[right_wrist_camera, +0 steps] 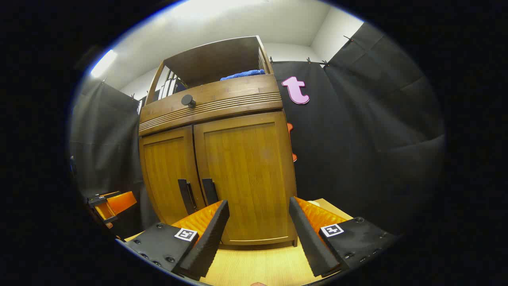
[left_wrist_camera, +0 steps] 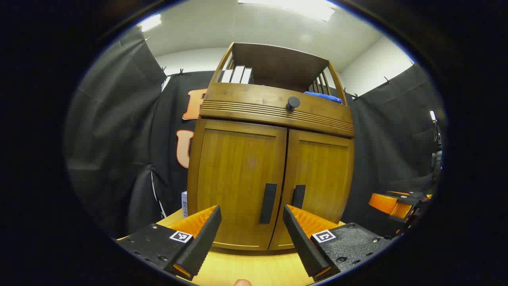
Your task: Open the right door of the double-door shoe cabinet with the right hand, and open the left door with the left hand.
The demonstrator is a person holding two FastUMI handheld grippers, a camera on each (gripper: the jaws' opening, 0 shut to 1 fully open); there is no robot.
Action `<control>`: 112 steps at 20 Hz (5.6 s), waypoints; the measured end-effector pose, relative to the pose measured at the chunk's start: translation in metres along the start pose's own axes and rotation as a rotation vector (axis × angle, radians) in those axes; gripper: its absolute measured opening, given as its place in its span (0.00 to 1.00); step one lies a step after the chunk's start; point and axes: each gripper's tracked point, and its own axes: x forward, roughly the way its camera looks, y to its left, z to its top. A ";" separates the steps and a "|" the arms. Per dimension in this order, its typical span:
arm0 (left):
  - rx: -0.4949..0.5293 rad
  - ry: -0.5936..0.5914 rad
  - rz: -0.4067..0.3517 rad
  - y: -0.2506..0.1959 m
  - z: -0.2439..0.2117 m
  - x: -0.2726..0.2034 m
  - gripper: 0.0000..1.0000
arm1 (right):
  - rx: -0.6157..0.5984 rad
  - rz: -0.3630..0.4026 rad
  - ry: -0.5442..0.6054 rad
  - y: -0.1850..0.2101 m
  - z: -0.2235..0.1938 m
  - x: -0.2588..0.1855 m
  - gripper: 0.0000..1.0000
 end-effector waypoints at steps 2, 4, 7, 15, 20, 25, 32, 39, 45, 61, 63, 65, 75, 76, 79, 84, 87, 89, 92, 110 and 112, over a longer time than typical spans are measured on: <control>0.000 0.000 -0.002 0.000 0.000 -0.001 0.92 | -0.005 0.002 -0.002 0.002 0.000 -0.001 0.98; -0.002 0.002 -0.008 -0.001 -0.001 -0.001 0.92 | -0.011 0.002 -0.005 0.003 0.001 -0.002 0.98; 0.002 -0.002 -0.003 -0.001 0.001 -0.002 0.94 | -0.020 0.003 -0.012 0.005 0.003 -0.004 0.98; 0.007 -0.020 0.000 -0.003 0.004 -0.003 0.92 | -0.023 0.004 -0.018 0.006 0.004 -0.008 0.89; 0.012 -0.027 0.008 -0.002 0.008 -0.004 0.92 | -0.026 0.000 -0.028 0.004 0.009 -0.011 0.98; -0.001 -0.020 0.006 -0.002 0.008 -0.006 0.92 | -0.020 -0.004 -0.022 0.003 0.007 -0.010 0.89; 0.020 -0.022 0.026 0.009 0.007 -0.013 0.94 | -0.021 -0.018 0.006 0.010 -0.005 0.015 0.89; 0.026 -0.026 0.076 0.041 0.010 -0.013 0.94 | -0.012 0.009 0.038 0.033 -0.030 0.054 0.98; 0.038 -0.016 0.128 0.075 0.009 -0.018 0.92 | 0.011 0.046 0.076 0.066 -0.054 0.100 0.98; 0.070 -0.005 0.164 0.122 0.003 -0.010 0.95 | -0.036 0.079 0.120 0.128 -0.089 0.188 0.63; 0.075 -0.004 0.170 0.125 0.003 -0.010 0.92 | -0.036 0.073 0.115 0.127 -0.087 0.192 0.52; 0.080 0.000 0.172 0.124 0.002 -0.010 0.92 | -0.029 0.068 0.115 0.127 -0.087 0.193 0.43; 0.056 0.012 0.168 0.108 0.003 -0.022 0.94 | -0.059 0.074 0.110 0.121 -0.089 0.175 0.35; 0.059 0.011 0.170 0.107 0.004 -0.024 0.94 | -0.050 0.075 0.110 0.120 -0.089 0.170 0.39; 0.069 -0.004 0.173 0.102 0.012 -0.031 0.94 | -0.056 0.092 0.098 0.117 -0.089 0.157 0.39; 0.056 -0.006 0.173 0.097 0.014 -0.037 0.92 | -0.042 0.123 0.101 0.110 -0.086 0.134 0.31; 0.033 0.007 0.166 0.096 0.011 -0.039 0.94 | -0.037 0.142 0.100 0.106 -0.085 0.122 0.31; 0.031 0.010 0.175 0.097 0.011 -0.040 0.94 | -0.042 0.148 0.100 0.103 -0.085 0.116 0.31; 0.034 0.005 0.181 0.097 0.013 -0.045 0.96 | -0.047 0.155 0.098 0.098 -0.083 0.104 0.31; 0.035 -0.035 0.147 0.071 0.029 -0.068 0.94 | -0.009 0.152 0.091 0.026 -0.070 0.013 0.35; 0.034 -0.037 0.141 0.068 0.029 -0.069 0.94 | -0.017 0.153 0.094 0.019 -0.070 0.008 0.30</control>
